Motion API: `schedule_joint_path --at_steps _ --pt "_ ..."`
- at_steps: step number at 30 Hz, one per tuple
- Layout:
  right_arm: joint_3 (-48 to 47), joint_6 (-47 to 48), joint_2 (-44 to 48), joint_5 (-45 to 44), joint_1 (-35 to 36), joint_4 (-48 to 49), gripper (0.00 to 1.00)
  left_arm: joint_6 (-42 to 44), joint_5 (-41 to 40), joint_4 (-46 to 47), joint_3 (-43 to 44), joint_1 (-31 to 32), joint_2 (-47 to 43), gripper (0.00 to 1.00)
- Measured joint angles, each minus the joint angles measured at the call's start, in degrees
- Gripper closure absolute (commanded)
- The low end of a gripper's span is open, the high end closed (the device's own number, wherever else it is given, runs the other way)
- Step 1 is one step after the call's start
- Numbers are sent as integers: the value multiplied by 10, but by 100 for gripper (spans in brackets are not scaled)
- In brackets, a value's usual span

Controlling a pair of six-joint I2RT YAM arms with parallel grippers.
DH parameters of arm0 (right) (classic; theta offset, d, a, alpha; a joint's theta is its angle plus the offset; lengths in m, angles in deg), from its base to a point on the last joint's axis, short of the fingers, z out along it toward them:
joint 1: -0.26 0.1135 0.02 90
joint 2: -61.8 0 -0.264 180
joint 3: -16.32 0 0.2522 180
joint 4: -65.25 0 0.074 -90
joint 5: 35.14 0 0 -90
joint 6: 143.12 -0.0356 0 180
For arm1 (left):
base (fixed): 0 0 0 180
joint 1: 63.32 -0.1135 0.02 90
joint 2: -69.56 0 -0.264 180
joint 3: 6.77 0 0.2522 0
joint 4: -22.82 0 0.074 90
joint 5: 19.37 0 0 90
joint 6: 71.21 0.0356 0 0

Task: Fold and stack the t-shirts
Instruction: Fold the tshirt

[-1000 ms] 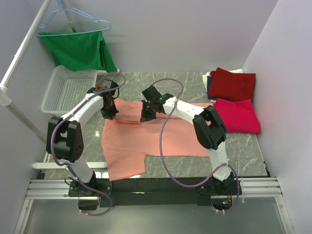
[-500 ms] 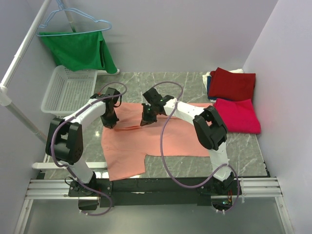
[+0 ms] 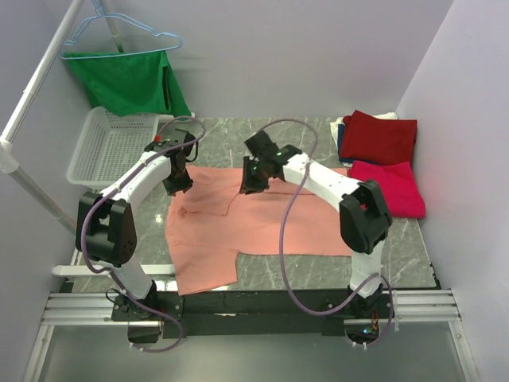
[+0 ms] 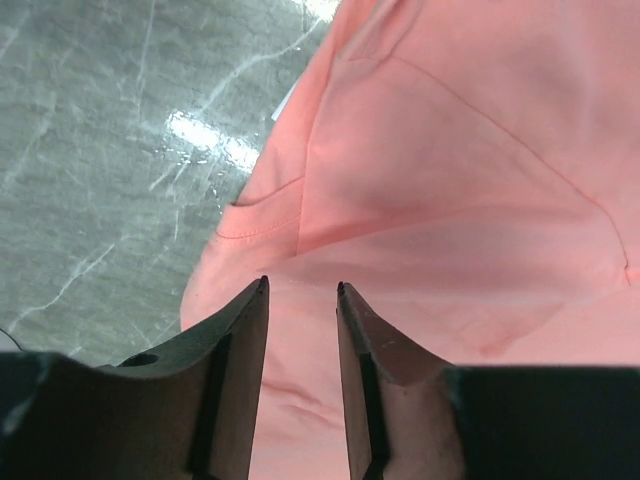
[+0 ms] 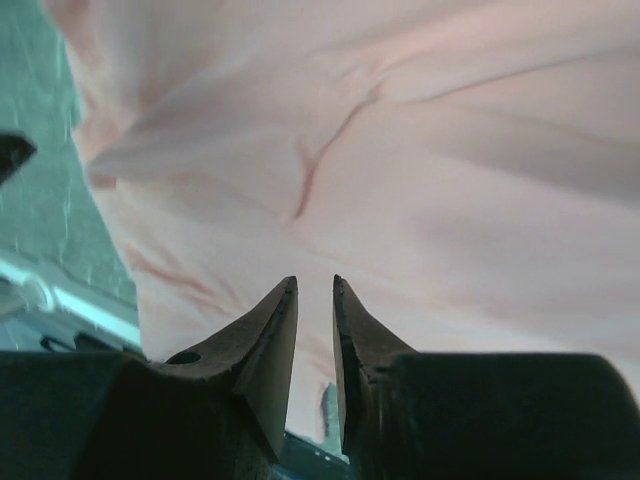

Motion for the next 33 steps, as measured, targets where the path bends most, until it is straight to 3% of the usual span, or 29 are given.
schedule_joint_path --at_steps 8,13,19,33 --pt "0 -3 18 -57 -129 -35 72 0 0 17 3 0 8 61" --pt "-18 3 -13 -87 -202 -76 71 0 15 43 40 0 79 62" --pt "-42 10 -63 -97 -231 -113 71 -2 21 56 136 0 205 62" --pt "-150 9 -193 -94 -271 -220 80 -31 0 5 287 -20 317 65"
